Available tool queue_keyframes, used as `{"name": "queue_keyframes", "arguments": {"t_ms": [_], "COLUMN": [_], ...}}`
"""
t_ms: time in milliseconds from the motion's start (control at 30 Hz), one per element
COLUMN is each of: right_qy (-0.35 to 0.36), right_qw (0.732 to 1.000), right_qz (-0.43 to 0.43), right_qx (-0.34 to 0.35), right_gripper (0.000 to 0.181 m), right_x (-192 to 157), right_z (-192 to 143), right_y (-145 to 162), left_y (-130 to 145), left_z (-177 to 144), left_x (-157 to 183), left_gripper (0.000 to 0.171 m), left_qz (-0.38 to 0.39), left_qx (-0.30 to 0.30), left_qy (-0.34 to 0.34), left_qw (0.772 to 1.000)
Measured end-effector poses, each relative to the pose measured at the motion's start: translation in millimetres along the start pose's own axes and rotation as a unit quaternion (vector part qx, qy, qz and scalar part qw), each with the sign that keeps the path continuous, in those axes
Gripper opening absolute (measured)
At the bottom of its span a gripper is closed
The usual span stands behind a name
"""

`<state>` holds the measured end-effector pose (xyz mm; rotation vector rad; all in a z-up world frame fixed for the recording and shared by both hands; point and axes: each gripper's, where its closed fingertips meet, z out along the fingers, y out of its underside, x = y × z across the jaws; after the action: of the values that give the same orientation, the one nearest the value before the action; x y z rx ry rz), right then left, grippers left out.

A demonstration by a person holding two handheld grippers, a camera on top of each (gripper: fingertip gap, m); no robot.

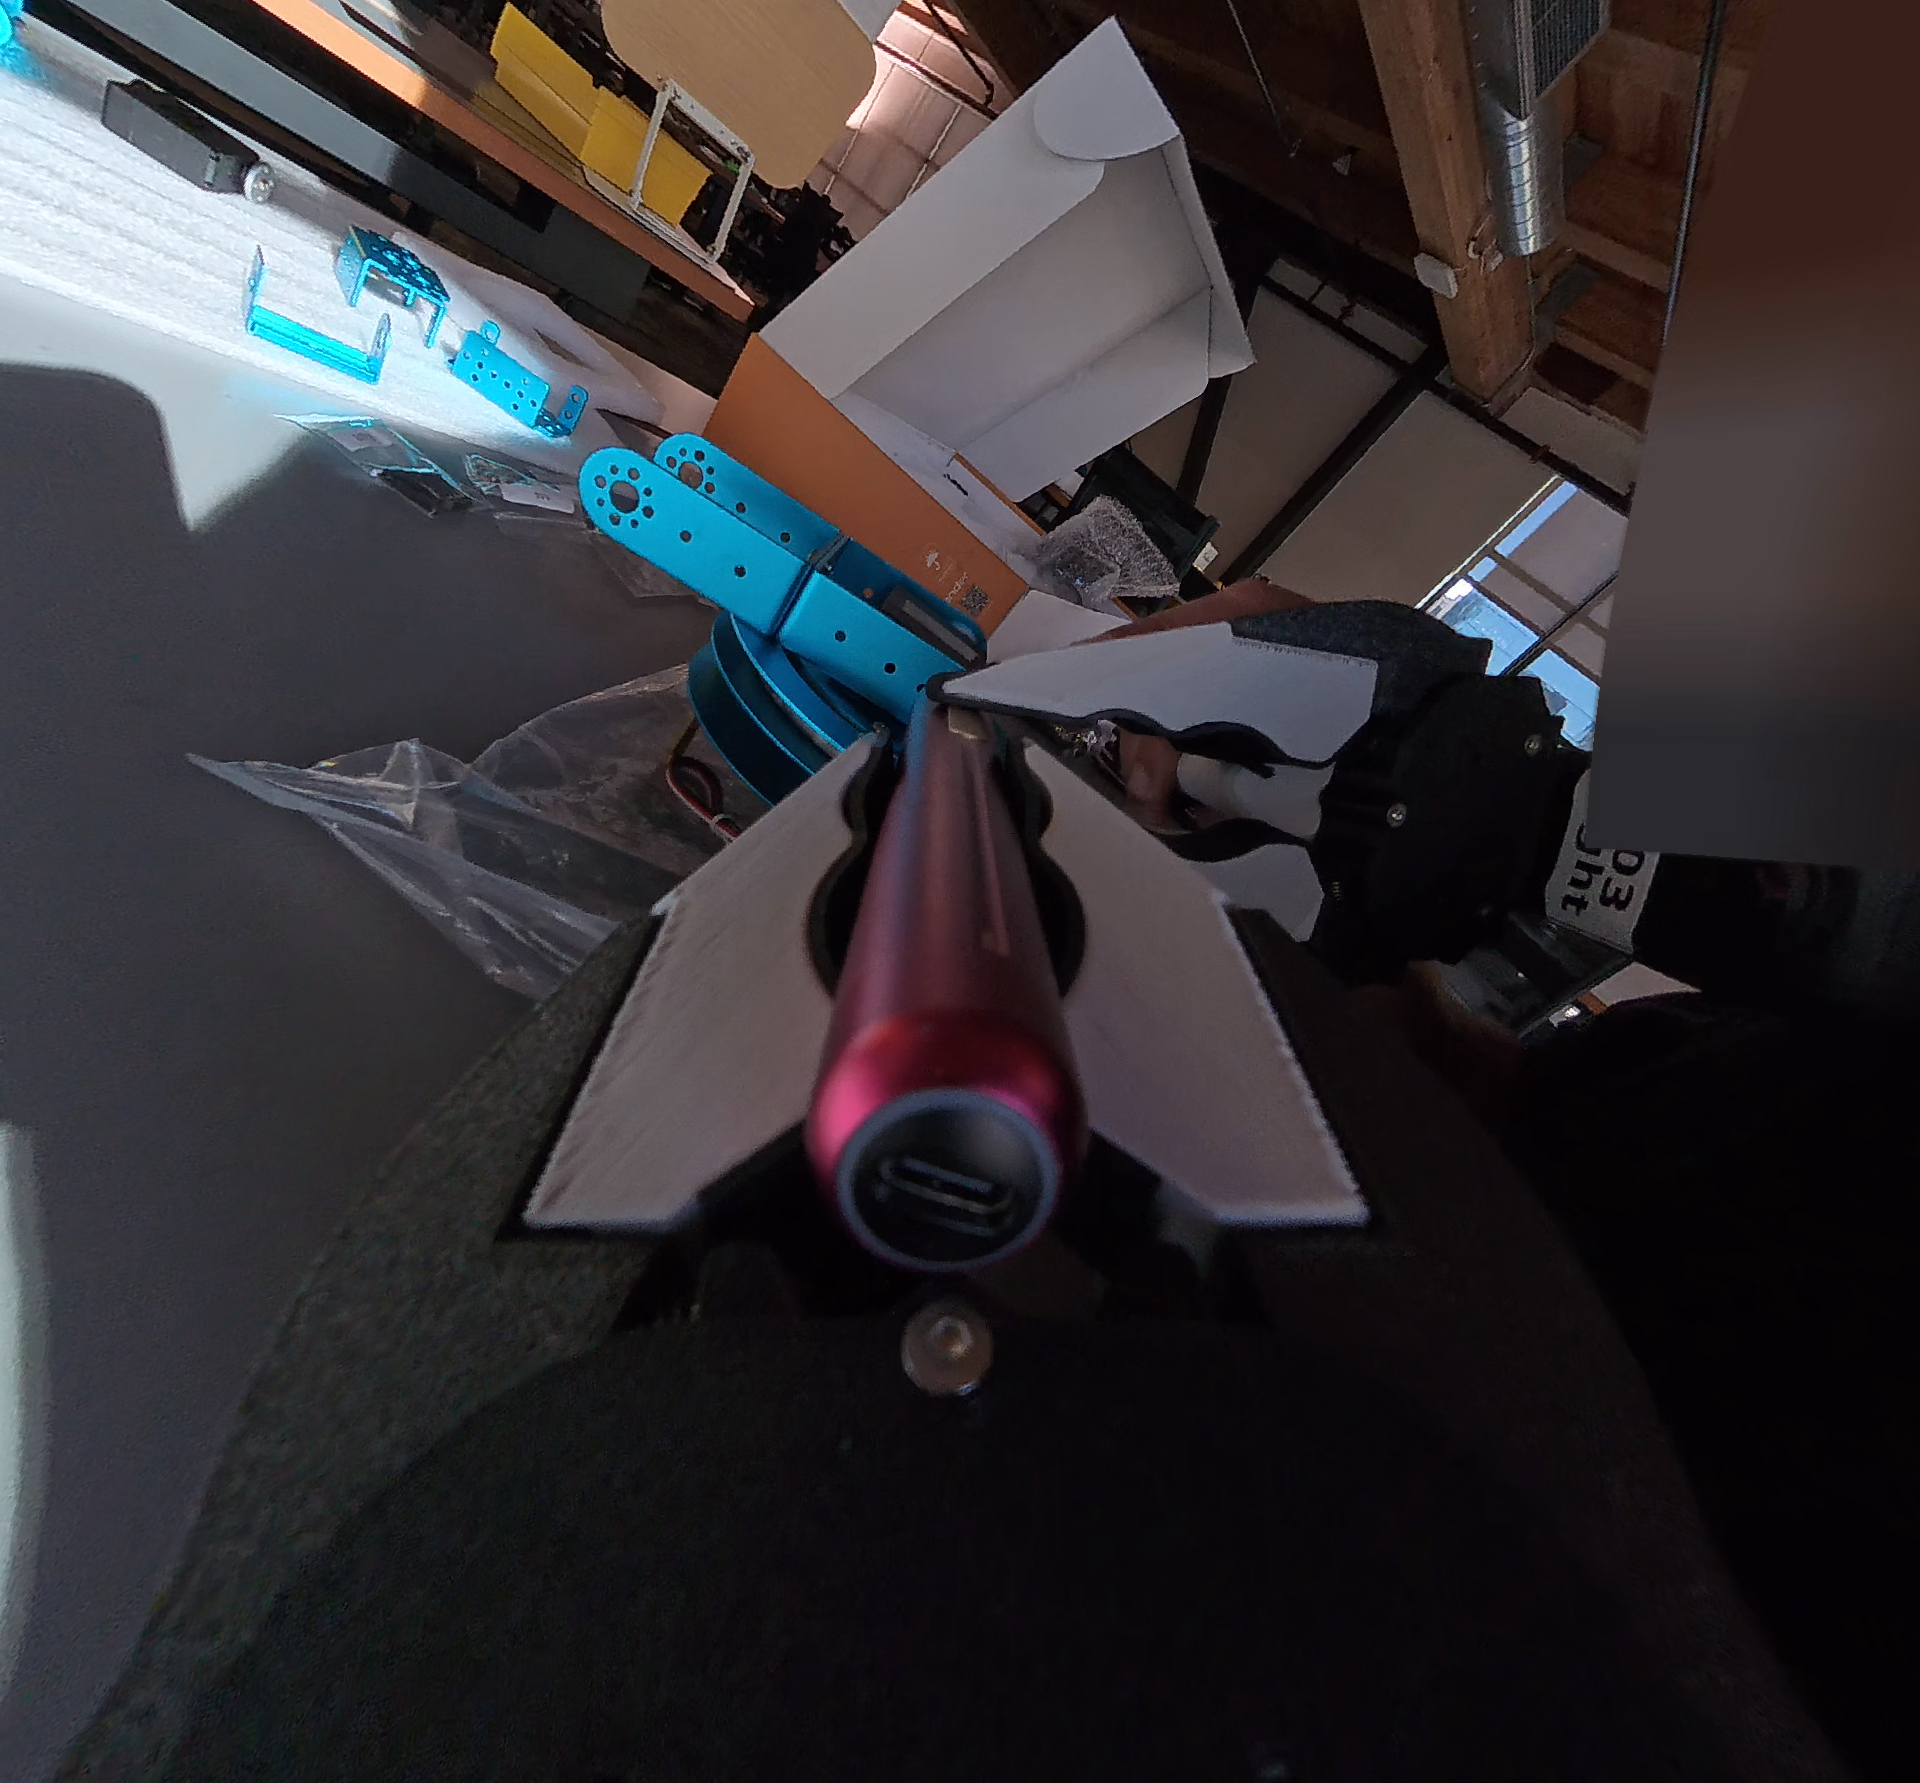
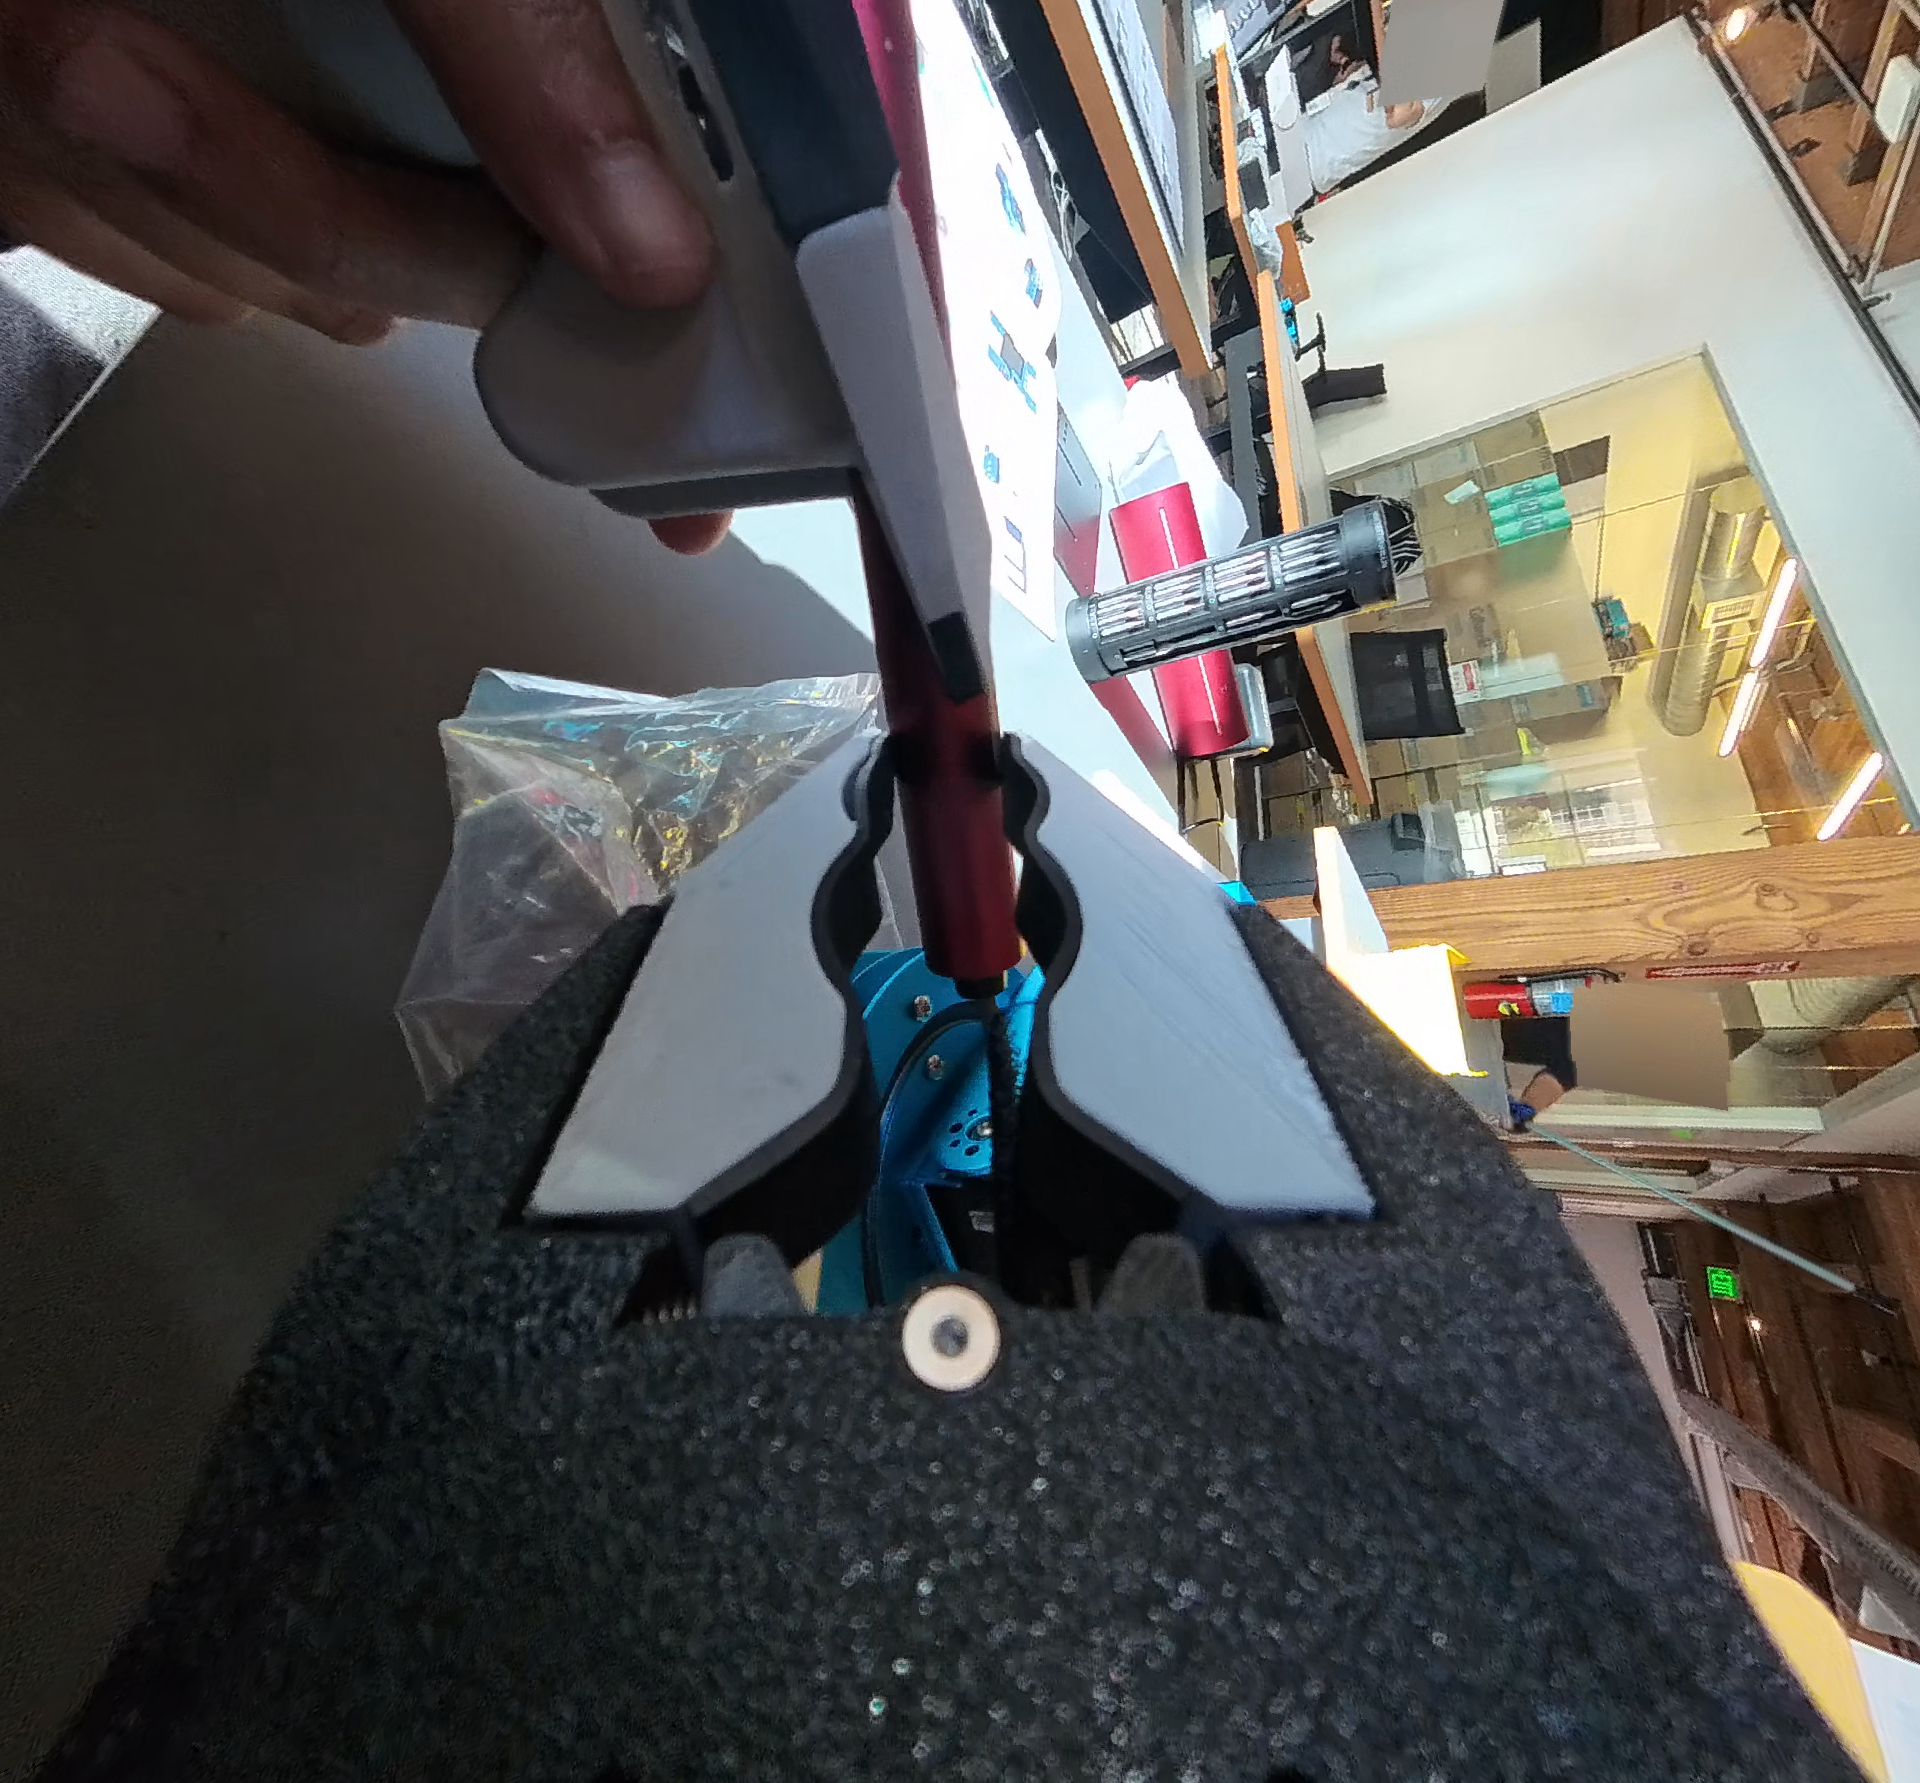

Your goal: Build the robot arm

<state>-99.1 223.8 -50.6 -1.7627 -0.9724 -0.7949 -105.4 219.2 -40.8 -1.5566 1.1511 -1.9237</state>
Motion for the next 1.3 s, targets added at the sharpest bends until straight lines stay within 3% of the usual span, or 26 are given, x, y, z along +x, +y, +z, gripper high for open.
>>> {"name": "queue_keyframes", "arguments": {"t_ms": [400,933,1033,1100,1167,1300], "right_qy": [0.050,0.040,0.020,0.034,0.024,0.033], "right_qw": [0.999,0.999,1.000,0.999,1.000,0.999], "right_qz": [-0.008,-0.024,-0.021,-0.035,-0.011,-0.001], "right_qx": [0.007,0.006,-0.006,0.010,0.009,0.026], "right_gripper": [0.020,0.019,0.017,0.018,0.018,0.020], "right_x": [2,1,-10,-9,-7,-5], "right_z": [-2,-3,2,1,-2,-6], "right_y": [1,1,8,3,1,-8], "left_y": [0,0,12,4,5,3], "left_z": [1,1,1,-3,-3,-11], "left_x": [1,1,-8,-5,-1,7], "left_gripper": [0.021,0.021,0.022,0.020,0.021,0.020], "left_qz": [-0.001,-0.005,0.014,-0.034,0.004,0.000], "left_qx": [-0.004,-0.005,-0.032,0.016,0.009,0.024], "left_qy": [-0.005,-0.007,-0.035,-0.015,-0.016,0.014], "left_qw": [1.000,1.000,0.999,0.999,1.000,1.000]}}
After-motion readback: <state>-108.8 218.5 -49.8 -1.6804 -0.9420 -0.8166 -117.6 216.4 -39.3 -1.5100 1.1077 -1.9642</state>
